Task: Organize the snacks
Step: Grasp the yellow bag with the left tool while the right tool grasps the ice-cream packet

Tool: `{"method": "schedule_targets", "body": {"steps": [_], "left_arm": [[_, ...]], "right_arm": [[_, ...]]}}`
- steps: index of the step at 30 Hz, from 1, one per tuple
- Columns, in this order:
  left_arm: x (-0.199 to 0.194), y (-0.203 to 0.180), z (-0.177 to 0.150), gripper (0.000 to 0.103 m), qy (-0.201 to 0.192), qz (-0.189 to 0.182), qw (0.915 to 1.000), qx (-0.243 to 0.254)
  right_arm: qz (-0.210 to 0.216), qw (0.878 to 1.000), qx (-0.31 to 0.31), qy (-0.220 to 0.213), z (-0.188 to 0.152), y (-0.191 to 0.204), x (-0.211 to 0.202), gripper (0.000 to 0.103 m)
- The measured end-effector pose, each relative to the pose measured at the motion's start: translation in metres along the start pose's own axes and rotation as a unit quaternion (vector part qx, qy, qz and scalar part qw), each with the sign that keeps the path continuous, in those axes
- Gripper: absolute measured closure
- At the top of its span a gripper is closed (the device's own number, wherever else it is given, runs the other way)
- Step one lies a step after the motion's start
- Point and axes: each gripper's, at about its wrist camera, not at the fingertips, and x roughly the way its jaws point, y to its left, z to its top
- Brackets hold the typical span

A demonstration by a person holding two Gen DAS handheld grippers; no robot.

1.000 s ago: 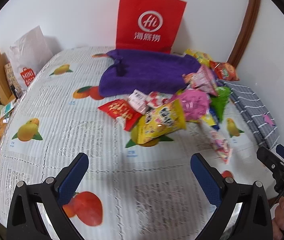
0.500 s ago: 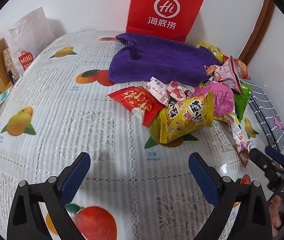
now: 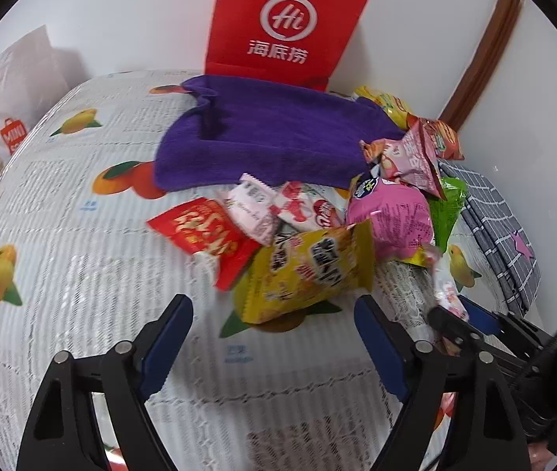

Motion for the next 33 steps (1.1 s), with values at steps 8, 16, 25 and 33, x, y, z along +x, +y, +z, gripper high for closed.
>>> {"method": "schedule_targets", "body": {"steps": [8,16,25,33], "left_arm": [[0.017,-0.023,0.008,0.025,0.006,0.004,0.9996,0.027],[0.039,-0.034,0.012,0.03,0.019,0.009,0.9991,0.036],[0.047,-0.032,0.012,0.035,0.013,0.008,0.9994,0.032],[0.031,-0.029,0.006,0.046,0.01,-0.013,0.9997,0.018]], "right_arm": [[-0.001,1.0,0.022,-0.002,-0.011,-0.025,-0.026,0.08],[0.006,0.999,0.033,0.007,-0.014,-0.038,-0.015,0.079],[0.013,0.998,0.053,0.016,-0.014,-0.045,0.0,0.079],[0.014,0.998,0.055,0.015,-0.013,-0.044,-0.006,0.081]]}}
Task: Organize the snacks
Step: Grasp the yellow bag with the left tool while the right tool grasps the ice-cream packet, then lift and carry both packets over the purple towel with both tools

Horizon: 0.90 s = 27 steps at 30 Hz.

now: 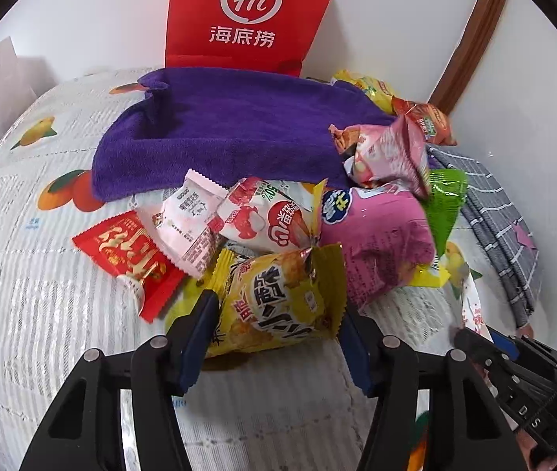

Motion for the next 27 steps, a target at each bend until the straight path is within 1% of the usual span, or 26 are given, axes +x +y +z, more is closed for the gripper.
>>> {"method": "schedule_targets", "body": {"steps": [8,10,18,22,27], "left_arm": [[-0.025,0.0,-0.005,0.046,-0.01,0.005,0.9999,-0.004],[-0.034,0.002,-0.004,0.046,-0.012,0.012,0.9998,-0.006],[-0.057,0.014,-0.008,0.046,-0.025,0.018,0.9993,-0.019],[-0.057,0.026,-0.013,0.046,-0.013,0.017,0.9992,-0.034],[-0.046,0.038,-0.025,0.046,0.004,0.028,0.9986,-0.046]], "right_arm": [[-0.006,1.0,0.001,-0.02,0.002,0.005,-0.027,0.081],[-0.007,1.0,0.001,-0.026,0.004,0.007,-0.035,0.081],[-0.016,0.999,-0.005,-0.044,0.01,0.016,-0.06,0.08],[-0.017,0.999,-0.009,-0.044,0.01,0.021,-0.063,0.08],[-0.016,0.999,-0.014,-0.036,0.004,0.027,-0.058,0.08]]}}
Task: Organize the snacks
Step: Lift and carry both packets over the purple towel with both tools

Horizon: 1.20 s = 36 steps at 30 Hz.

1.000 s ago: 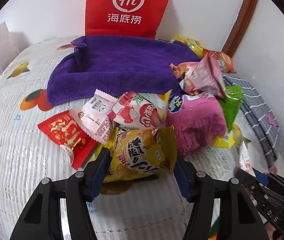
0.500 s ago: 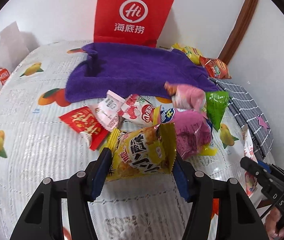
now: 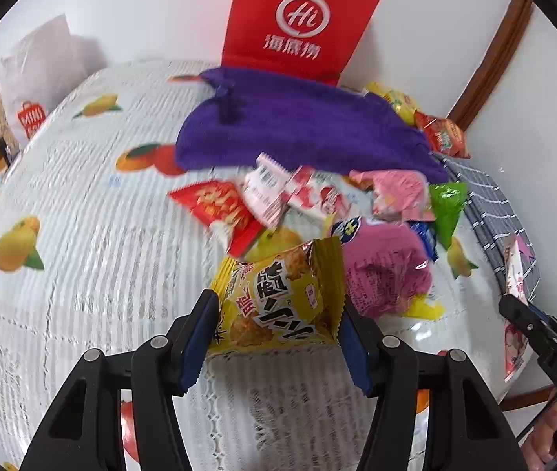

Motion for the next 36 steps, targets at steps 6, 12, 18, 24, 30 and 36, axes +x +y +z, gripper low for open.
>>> {"method": "schedule_targets", "body": {"steps": [6,12,18,24,30,36], "left_arm": [[0.013,0.01,-0.008,0.043,0.005,0.016,0.9998,-0.008],[0.019,0.011,-0.004,0.04,0.0,0.018,0.9998,-0.006],[0.019,0.017,-0.005,0.033,0.003,0.012,0.9999,-0.008],[0.016,0.022,-0.009,0.029,0.008,0.005,0.9999,-0.006],[0.009,0.034,-0.01,0.027,0.007,0.003,0.9997,-0.024],[0.008,0.043,-0.012,0.027,0.0,0.007,0.9995,-0.03]], "right_arm": [[0.0,1.0,-0.003,0.01,-0.007,0.004,0.008,0.08],[-0.004,1.0,-0.003,0.017,-0.008,0.005,0.013,0.08],[-0.005,1.0,-0.004,0.022,-0.007,0.004,0.018,0.08],[-0.003,1.0,-0.009,0.026,-0.01,0.008,0.022,0.08],[-0.003,0.999,-0.013,0.03,-0.013,0.01,0.022,0.08],[-0.004,1.0,-0.014,0.026,-0.013,0.013,0.022,0.08]]}}
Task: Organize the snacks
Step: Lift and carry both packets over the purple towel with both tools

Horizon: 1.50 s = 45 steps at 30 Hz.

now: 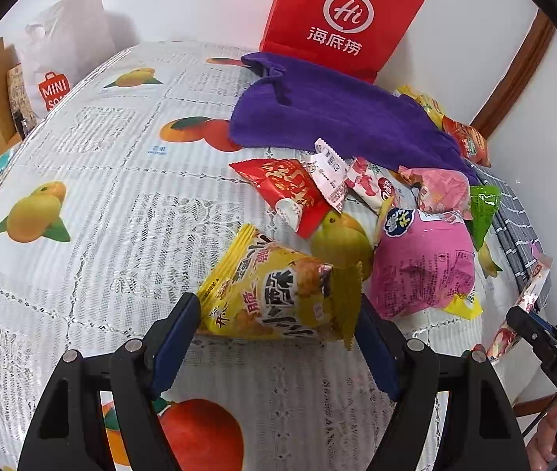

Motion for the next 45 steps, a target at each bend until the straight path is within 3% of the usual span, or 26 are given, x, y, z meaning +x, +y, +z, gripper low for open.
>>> {"method": "schedule_targets", "body": {"steps": [2,5,9,18,31,35,40,45], "left_arm": [[0.001,0.002,0.0,0.027,-0.006,-0.005,1.0,-0.005],[-0.001,0.001,0.001,0.042,-0.021,-0.005,0.9998,0.0],[-0.005,-0.004,0.005,0.048,-0.024,-0.009,0.9996,0.014],[-0.038,-0.011,0.02,0.049,-0.051,-0.015,0.9983,0.021],[-0.073,-0.034,0.089,0.049,-0.094,0.01,0.9944,0.048],[-0.074,-0.046,0.11,0.049,-0.108,0.033,0.9913,0.068],[-0.072,-0.058,0.131,0.049,-0.11,0.009,0.9914,0.07],[-0.064,-0.07,0.153,0.049,-0.111,0.012,0.9902,0.083]], "right_arm": [[-0.001,1.0,-0.002,0.0,-0.001,0.0,0.001,0.081],[-0.001,1.0,0.0,-0.002,0.0,-0.001,-0.001,0.083],[-0.002,1.0,-0.001,-0.014,0.004,-0.002,-0.011,0.084],[0.007,0.999,-0.01,-0.046,0.026,0.002,-0.038,0.084],[-0.008,0.995,-0.031,-0.093,0.093,0.011,-0.059,0.084],[0.001,0.995,-0.014,-0.094,0.117,0.006,-0.058,0.084],[0.004,0.995,-0.016,-0.103,0.141,0.005,-0.057,0.084],[0.004,0.994,-0.023,-0.109,0.166,0.006,-0.052,0.084]]}}
